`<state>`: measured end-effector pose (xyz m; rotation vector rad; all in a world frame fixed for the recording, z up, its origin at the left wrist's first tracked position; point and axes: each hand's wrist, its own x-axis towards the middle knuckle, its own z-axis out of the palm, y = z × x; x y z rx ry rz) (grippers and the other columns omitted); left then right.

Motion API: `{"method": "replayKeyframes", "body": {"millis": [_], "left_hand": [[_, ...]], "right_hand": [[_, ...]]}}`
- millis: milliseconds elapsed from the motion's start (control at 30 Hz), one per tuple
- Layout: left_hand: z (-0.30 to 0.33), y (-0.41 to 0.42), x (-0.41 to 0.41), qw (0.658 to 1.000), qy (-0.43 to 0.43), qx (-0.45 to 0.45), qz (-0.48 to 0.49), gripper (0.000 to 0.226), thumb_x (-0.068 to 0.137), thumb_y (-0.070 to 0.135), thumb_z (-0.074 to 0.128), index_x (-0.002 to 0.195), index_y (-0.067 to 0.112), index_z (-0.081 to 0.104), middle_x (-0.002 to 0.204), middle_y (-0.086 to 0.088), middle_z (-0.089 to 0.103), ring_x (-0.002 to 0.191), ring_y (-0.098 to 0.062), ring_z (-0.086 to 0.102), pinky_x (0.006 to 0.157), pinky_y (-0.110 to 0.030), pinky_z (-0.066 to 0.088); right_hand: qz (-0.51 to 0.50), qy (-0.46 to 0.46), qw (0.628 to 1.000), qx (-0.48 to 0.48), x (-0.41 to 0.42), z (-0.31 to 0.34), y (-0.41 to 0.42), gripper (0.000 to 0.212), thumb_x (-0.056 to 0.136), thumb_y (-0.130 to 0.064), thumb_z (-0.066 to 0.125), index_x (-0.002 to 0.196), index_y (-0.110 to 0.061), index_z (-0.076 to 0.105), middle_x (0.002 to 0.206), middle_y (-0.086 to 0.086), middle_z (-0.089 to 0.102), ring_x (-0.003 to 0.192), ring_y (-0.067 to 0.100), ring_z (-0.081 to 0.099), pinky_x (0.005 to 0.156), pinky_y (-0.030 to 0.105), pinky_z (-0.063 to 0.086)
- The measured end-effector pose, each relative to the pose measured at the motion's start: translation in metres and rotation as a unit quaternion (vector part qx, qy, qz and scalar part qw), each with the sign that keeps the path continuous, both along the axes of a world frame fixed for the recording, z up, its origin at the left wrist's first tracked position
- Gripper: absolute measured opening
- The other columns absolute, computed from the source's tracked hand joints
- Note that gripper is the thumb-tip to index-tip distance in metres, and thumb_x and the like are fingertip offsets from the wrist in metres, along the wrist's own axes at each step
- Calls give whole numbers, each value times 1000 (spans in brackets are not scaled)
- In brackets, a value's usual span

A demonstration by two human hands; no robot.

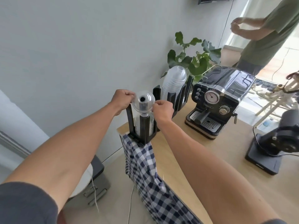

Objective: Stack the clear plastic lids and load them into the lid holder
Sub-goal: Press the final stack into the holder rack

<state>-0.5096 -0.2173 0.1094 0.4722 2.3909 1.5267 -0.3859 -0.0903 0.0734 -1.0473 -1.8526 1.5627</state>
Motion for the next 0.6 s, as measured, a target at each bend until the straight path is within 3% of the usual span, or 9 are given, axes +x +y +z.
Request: {"method": "replayKeyframes", "body": {"millis": [100, 200, 267, 367, 433, 500, 600], "left_hand": [[-1, 2, -12, 998, -11, -30, -47, 16, 94, -2, 65, 108, -1, 74, 100, -12, 72, 87, -21, 69, 70, -16, 55], [1, 4, -22, 995, -33, -43, -88, 13, 90, -6, 68, 102, -4, 73, 100, -18, 72, 84, -24, 68, 50, -10, 48], [2, 2, -27, 991, -57, -56, -111, 16, 86, -6, 71, 101, -7, 73, 91, -17, 71, 79, -24, 68, 42, -10, 40], [-1, 1, -41, 980, -114, -86, -138, 27, 72, 10, 83, 96, 0, 77, 86, -16, 77, 76, -22, 72, 64, -25, 44], [-7, 4, -49, 973, -149, -110, -140, 17, 69, 14, 81, 84, 12, 74, 80, -8, 77, 73, -19, 72, 80, -36, 43], [-12, 7, -55, 964, -186, -128, -140, 8, 70, 15, 76, 76, 16, 70, 80, -3, 76, 80, -18, 71, 87, -38, 44], [-21, 9, -67, 946, -239, -161, -150, 9, 72, 17, 75, 79, 15, 70, 96, -4, 76, 97, -20, 69, 88, -36, 48]], "right_hand": [[-39, -2, 999, -12, 0, -5, -7, 16, 93, 1, 61, 90, 8, 76, 85, 23, 73, 69, 16, 56, 57, 29, 54], [-78, -8, 996, -33, -3, -14, -12, 17, 92, -4, 66, 83, -1, 80, 83, 13, 77, 70, 15, 66, 70, 39, 64], [-111, -15, 992, -53, -6, -18, -17, 15, 90, -4, 68, 84, 1, 80, 87, 21, 78, 69, 18, 63, 78, 49, 66], [-152, -16, 981, -116, -8, -23, -21, 15, 88, -6, 77, 74, -9, 78, 89, 19, 79, 74, 20, 74, 78, 45, 67], [-178, -13, 971, -158, -10, -27, -22, 11, 84, -5, 81, 75, -11, 78, 83, 14, 80, 68, 20, 74, 74, 40, 68], [-192, -10, 963, -188, -12, -31, -22, 6, 83, -3, 81, 78, -4, 78, 77, 14, 78, 60, 20, 70, 71, 39, 68], [-194, -6, 958, -213, -15, -37, -21, 11, 82, -2, 82, 74, -3, 74, 65, 11, 69, 54, 20, 63, 66, 36, 65]]}}
